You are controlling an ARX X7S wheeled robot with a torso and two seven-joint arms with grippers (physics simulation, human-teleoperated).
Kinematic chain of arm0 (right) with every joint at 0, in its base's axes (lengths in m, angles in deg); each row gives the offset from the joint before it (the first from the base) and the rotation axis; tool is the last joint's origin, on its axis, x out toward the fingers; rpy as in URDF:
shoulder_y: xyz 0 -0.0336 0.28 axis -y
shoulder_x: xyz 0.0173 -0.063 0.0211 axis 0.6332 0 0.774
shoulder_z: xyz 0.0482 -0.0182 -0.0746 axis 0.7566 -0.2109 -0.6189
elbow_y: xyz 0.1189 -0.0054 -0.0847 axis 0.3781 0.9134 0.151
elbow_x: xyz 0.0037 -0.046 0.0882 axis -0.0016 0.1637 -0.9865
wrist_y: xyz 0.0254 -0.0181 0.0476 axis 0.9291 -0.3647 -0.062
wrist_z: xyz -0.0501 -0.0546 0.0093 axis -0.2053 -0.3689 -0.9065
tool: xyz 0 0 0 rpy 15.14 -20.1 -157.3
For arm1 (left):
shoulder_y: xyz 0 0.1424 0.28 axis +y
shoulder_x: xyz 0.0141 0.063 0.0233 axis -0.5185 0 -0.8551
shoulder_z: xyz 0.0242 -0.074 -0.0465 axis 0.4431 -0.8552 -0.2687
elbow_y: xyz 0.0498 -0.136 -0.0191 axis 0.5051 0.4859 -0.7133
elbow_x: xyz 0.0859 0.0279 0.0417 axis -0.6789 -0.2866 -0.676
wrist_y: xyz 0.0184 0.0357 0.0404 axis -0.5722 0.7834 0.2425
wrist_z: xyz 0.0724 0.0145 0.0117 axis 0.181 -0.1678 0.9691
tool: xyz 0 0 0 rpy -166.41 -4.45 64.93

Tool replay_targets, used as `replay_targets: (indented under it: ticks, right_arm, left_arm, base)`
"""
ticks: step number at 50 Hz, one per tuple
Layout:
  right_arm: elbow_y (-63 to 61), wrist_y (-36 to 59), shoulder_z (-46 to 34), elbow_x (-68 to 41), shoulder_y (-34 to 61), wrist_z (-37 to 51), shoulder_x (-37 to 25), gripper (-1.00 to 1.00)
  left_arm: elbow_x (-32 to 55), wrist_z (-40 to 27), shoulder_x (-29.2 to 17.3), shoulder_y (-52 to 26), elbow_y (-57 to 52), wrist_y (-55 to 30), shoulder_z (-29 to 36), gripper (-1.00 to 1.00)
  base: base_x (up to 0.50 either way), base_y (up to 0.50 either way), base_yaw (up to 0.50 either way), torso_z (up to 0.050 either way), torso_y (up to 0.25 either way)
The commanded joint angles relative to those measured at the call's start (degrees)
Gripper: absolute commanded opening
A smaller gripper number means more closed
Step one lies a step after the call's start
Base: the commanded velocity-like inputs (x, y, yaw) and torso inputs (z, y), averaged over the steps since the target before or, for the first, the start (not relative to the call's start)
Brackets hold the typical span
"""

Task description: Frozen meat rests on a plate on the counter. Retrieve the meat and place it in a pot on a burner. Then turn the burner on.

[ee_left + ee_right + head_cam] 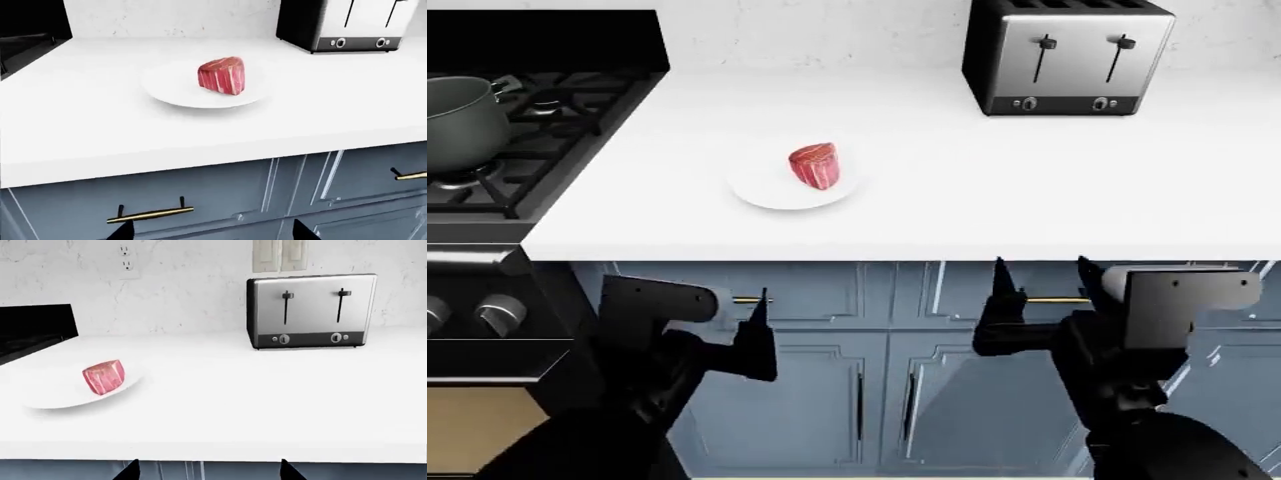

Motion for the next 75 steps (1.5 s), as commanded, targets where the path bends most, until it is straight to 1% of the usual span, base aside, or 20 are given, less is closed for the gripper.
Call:
replay_targets:
  ticks: [1, 4, 6, 8, 12, 14, 17, 24, 33, 47, 57, 63, 69, 75]
  right_arm:
    - [-13.07, 33.26, 12.69, -27.10, 22.89, 7.51, -5.28, 1.00]
    - [-10.12, 40.42, 16.70, -38.02, 30.50, 13.71, -4.57, 1.00]
    - [-7.12, 41.16, 16.30, -44.59, 34.22, 18.89, -5.95, 1.00]
    - [-5.03, 40.78, 14.54, -48.40, 37.00, 21.98, -7.21, 1.00]
    - [-2.81, 39.77, 11.82, -50.61, 40.09, 23.44, -8.63, 1.00]
    - [-2.27, 39.27, 11.03, -50.91, 40.77, 23.59, -9.07, 1.00]
    - [-1.81, 38.65, 10.47, -52.07, 41.22, 24.28, -9.85, 1.00]
    - [-1.64, 36.88, 8.75, -49.59, 41.02, 22.03, -10.28, 1.00]
    - [-1.73, 35.23, 7.84, -48.58, 40.18, 20.99, -10.80, 1.00]
    - [-1.51, 32.81, 5.88, -45.15, 38.78, 18.22, -11.49, 1.00]
    - [0.16, 31.00, 2.81, -41.01, 38.40, 15.36, -11.41, 1.00]
    - [1.25, 29.62, 1.28, -38.75, 37.87, 13.28, -11.64, 1.00]
    - [1.99, 27.48, 0.06, -36.04, 36.75, 10.89, -11.89, 1.00]
    - [2.30, 25.58, 0.14, -34.85, 35.27, 8.86, -12.53, 1.00]
  left_arm:
    - [35.23, -16.26, -4.34, -24.59, -5.94, -32.19, -9.70, 1.00]
    - [50.75, -29.78, -6.53, -31.37, 1.62, -31.99, -7.99, 1.00]
    - [59.83, -38.34, -7.64, -35.97, 6.70, -31.50, -5.79, 1.00]
    - [67.23, -45.37, -8.74, -40.39, 10.58, -30.28, -2.85, 1.00]
    - [76.77, -54.43, -10.40, -45.87, 15.94, -26.66, 2.53, 1.00]
    - [79.41, -57.19, -10.79, -47.47, 18.07, -25.11, 4.50, 1.00]
    - [81.33, -59.29, -10.84, -49.12, 19.52, -23.70, 6.22, 1.00]
    - [80.98, -60.18, -10.88, -50.08, 20.85, -22.20, 7.12, 1.00]
    - [79.49, -59.39, -11.25, -49.62, 21.30, -21.38, 7.19, 1.00]
    - [74.98, -56.05, -11.19, -48.86, 20.70, -21.04, 7.11, 1.00]
    - [71.42, -53.19, -10.25, -49.83, 25.10, -20.31, 8.26, 1.00]
    - [70.71, -53.27, -8.72, -52.67, 31.56, -20.26, 10.82, 1.00]
    - [66.78, -51.41, -7.51, -53.75, 36.33, -20.55, 13.90, 1.00]
    - [68.86, -55.02, -6.06, -53.57, 39.11, -19.58, 14.68, 1.00]
  base:
    - [0.00, 0.00, 0.00, 0.000, 0.000]
    - [0.00, 0.00, 0.00, 0.000, 0.000]
    - [0.00, 0.00, 0.00, 0.000, 0.000]
    - [0.00, 0.00, 0.00, 0.000, 0.000]
    - [0.20, -0.03, 0.00, 0.000, 0.000]
    - [0.50, -0.14, 0.00, 0.000, 0.000]
    - [0.50, -0.14, 0.00, 0.000, 0.000]
    - [0.50, -0.14, 0.00, 0.000, 0.000]
    - [0.50, -0.14, 0.00, 0.000, 0.000]
    - [0.49, -0.13, 0.00, 0.000, 0.001]
    - [0.00, 0.00, 0.00, 0.000, 0.000]
    - [0.00, 0.00, 0.00, 0.000, 0.000]
    - [0.00, 0.00, 0.00, 0.000, 0.000]
    - [0.00, 0.00, 0.00, 0.000, 0.000]
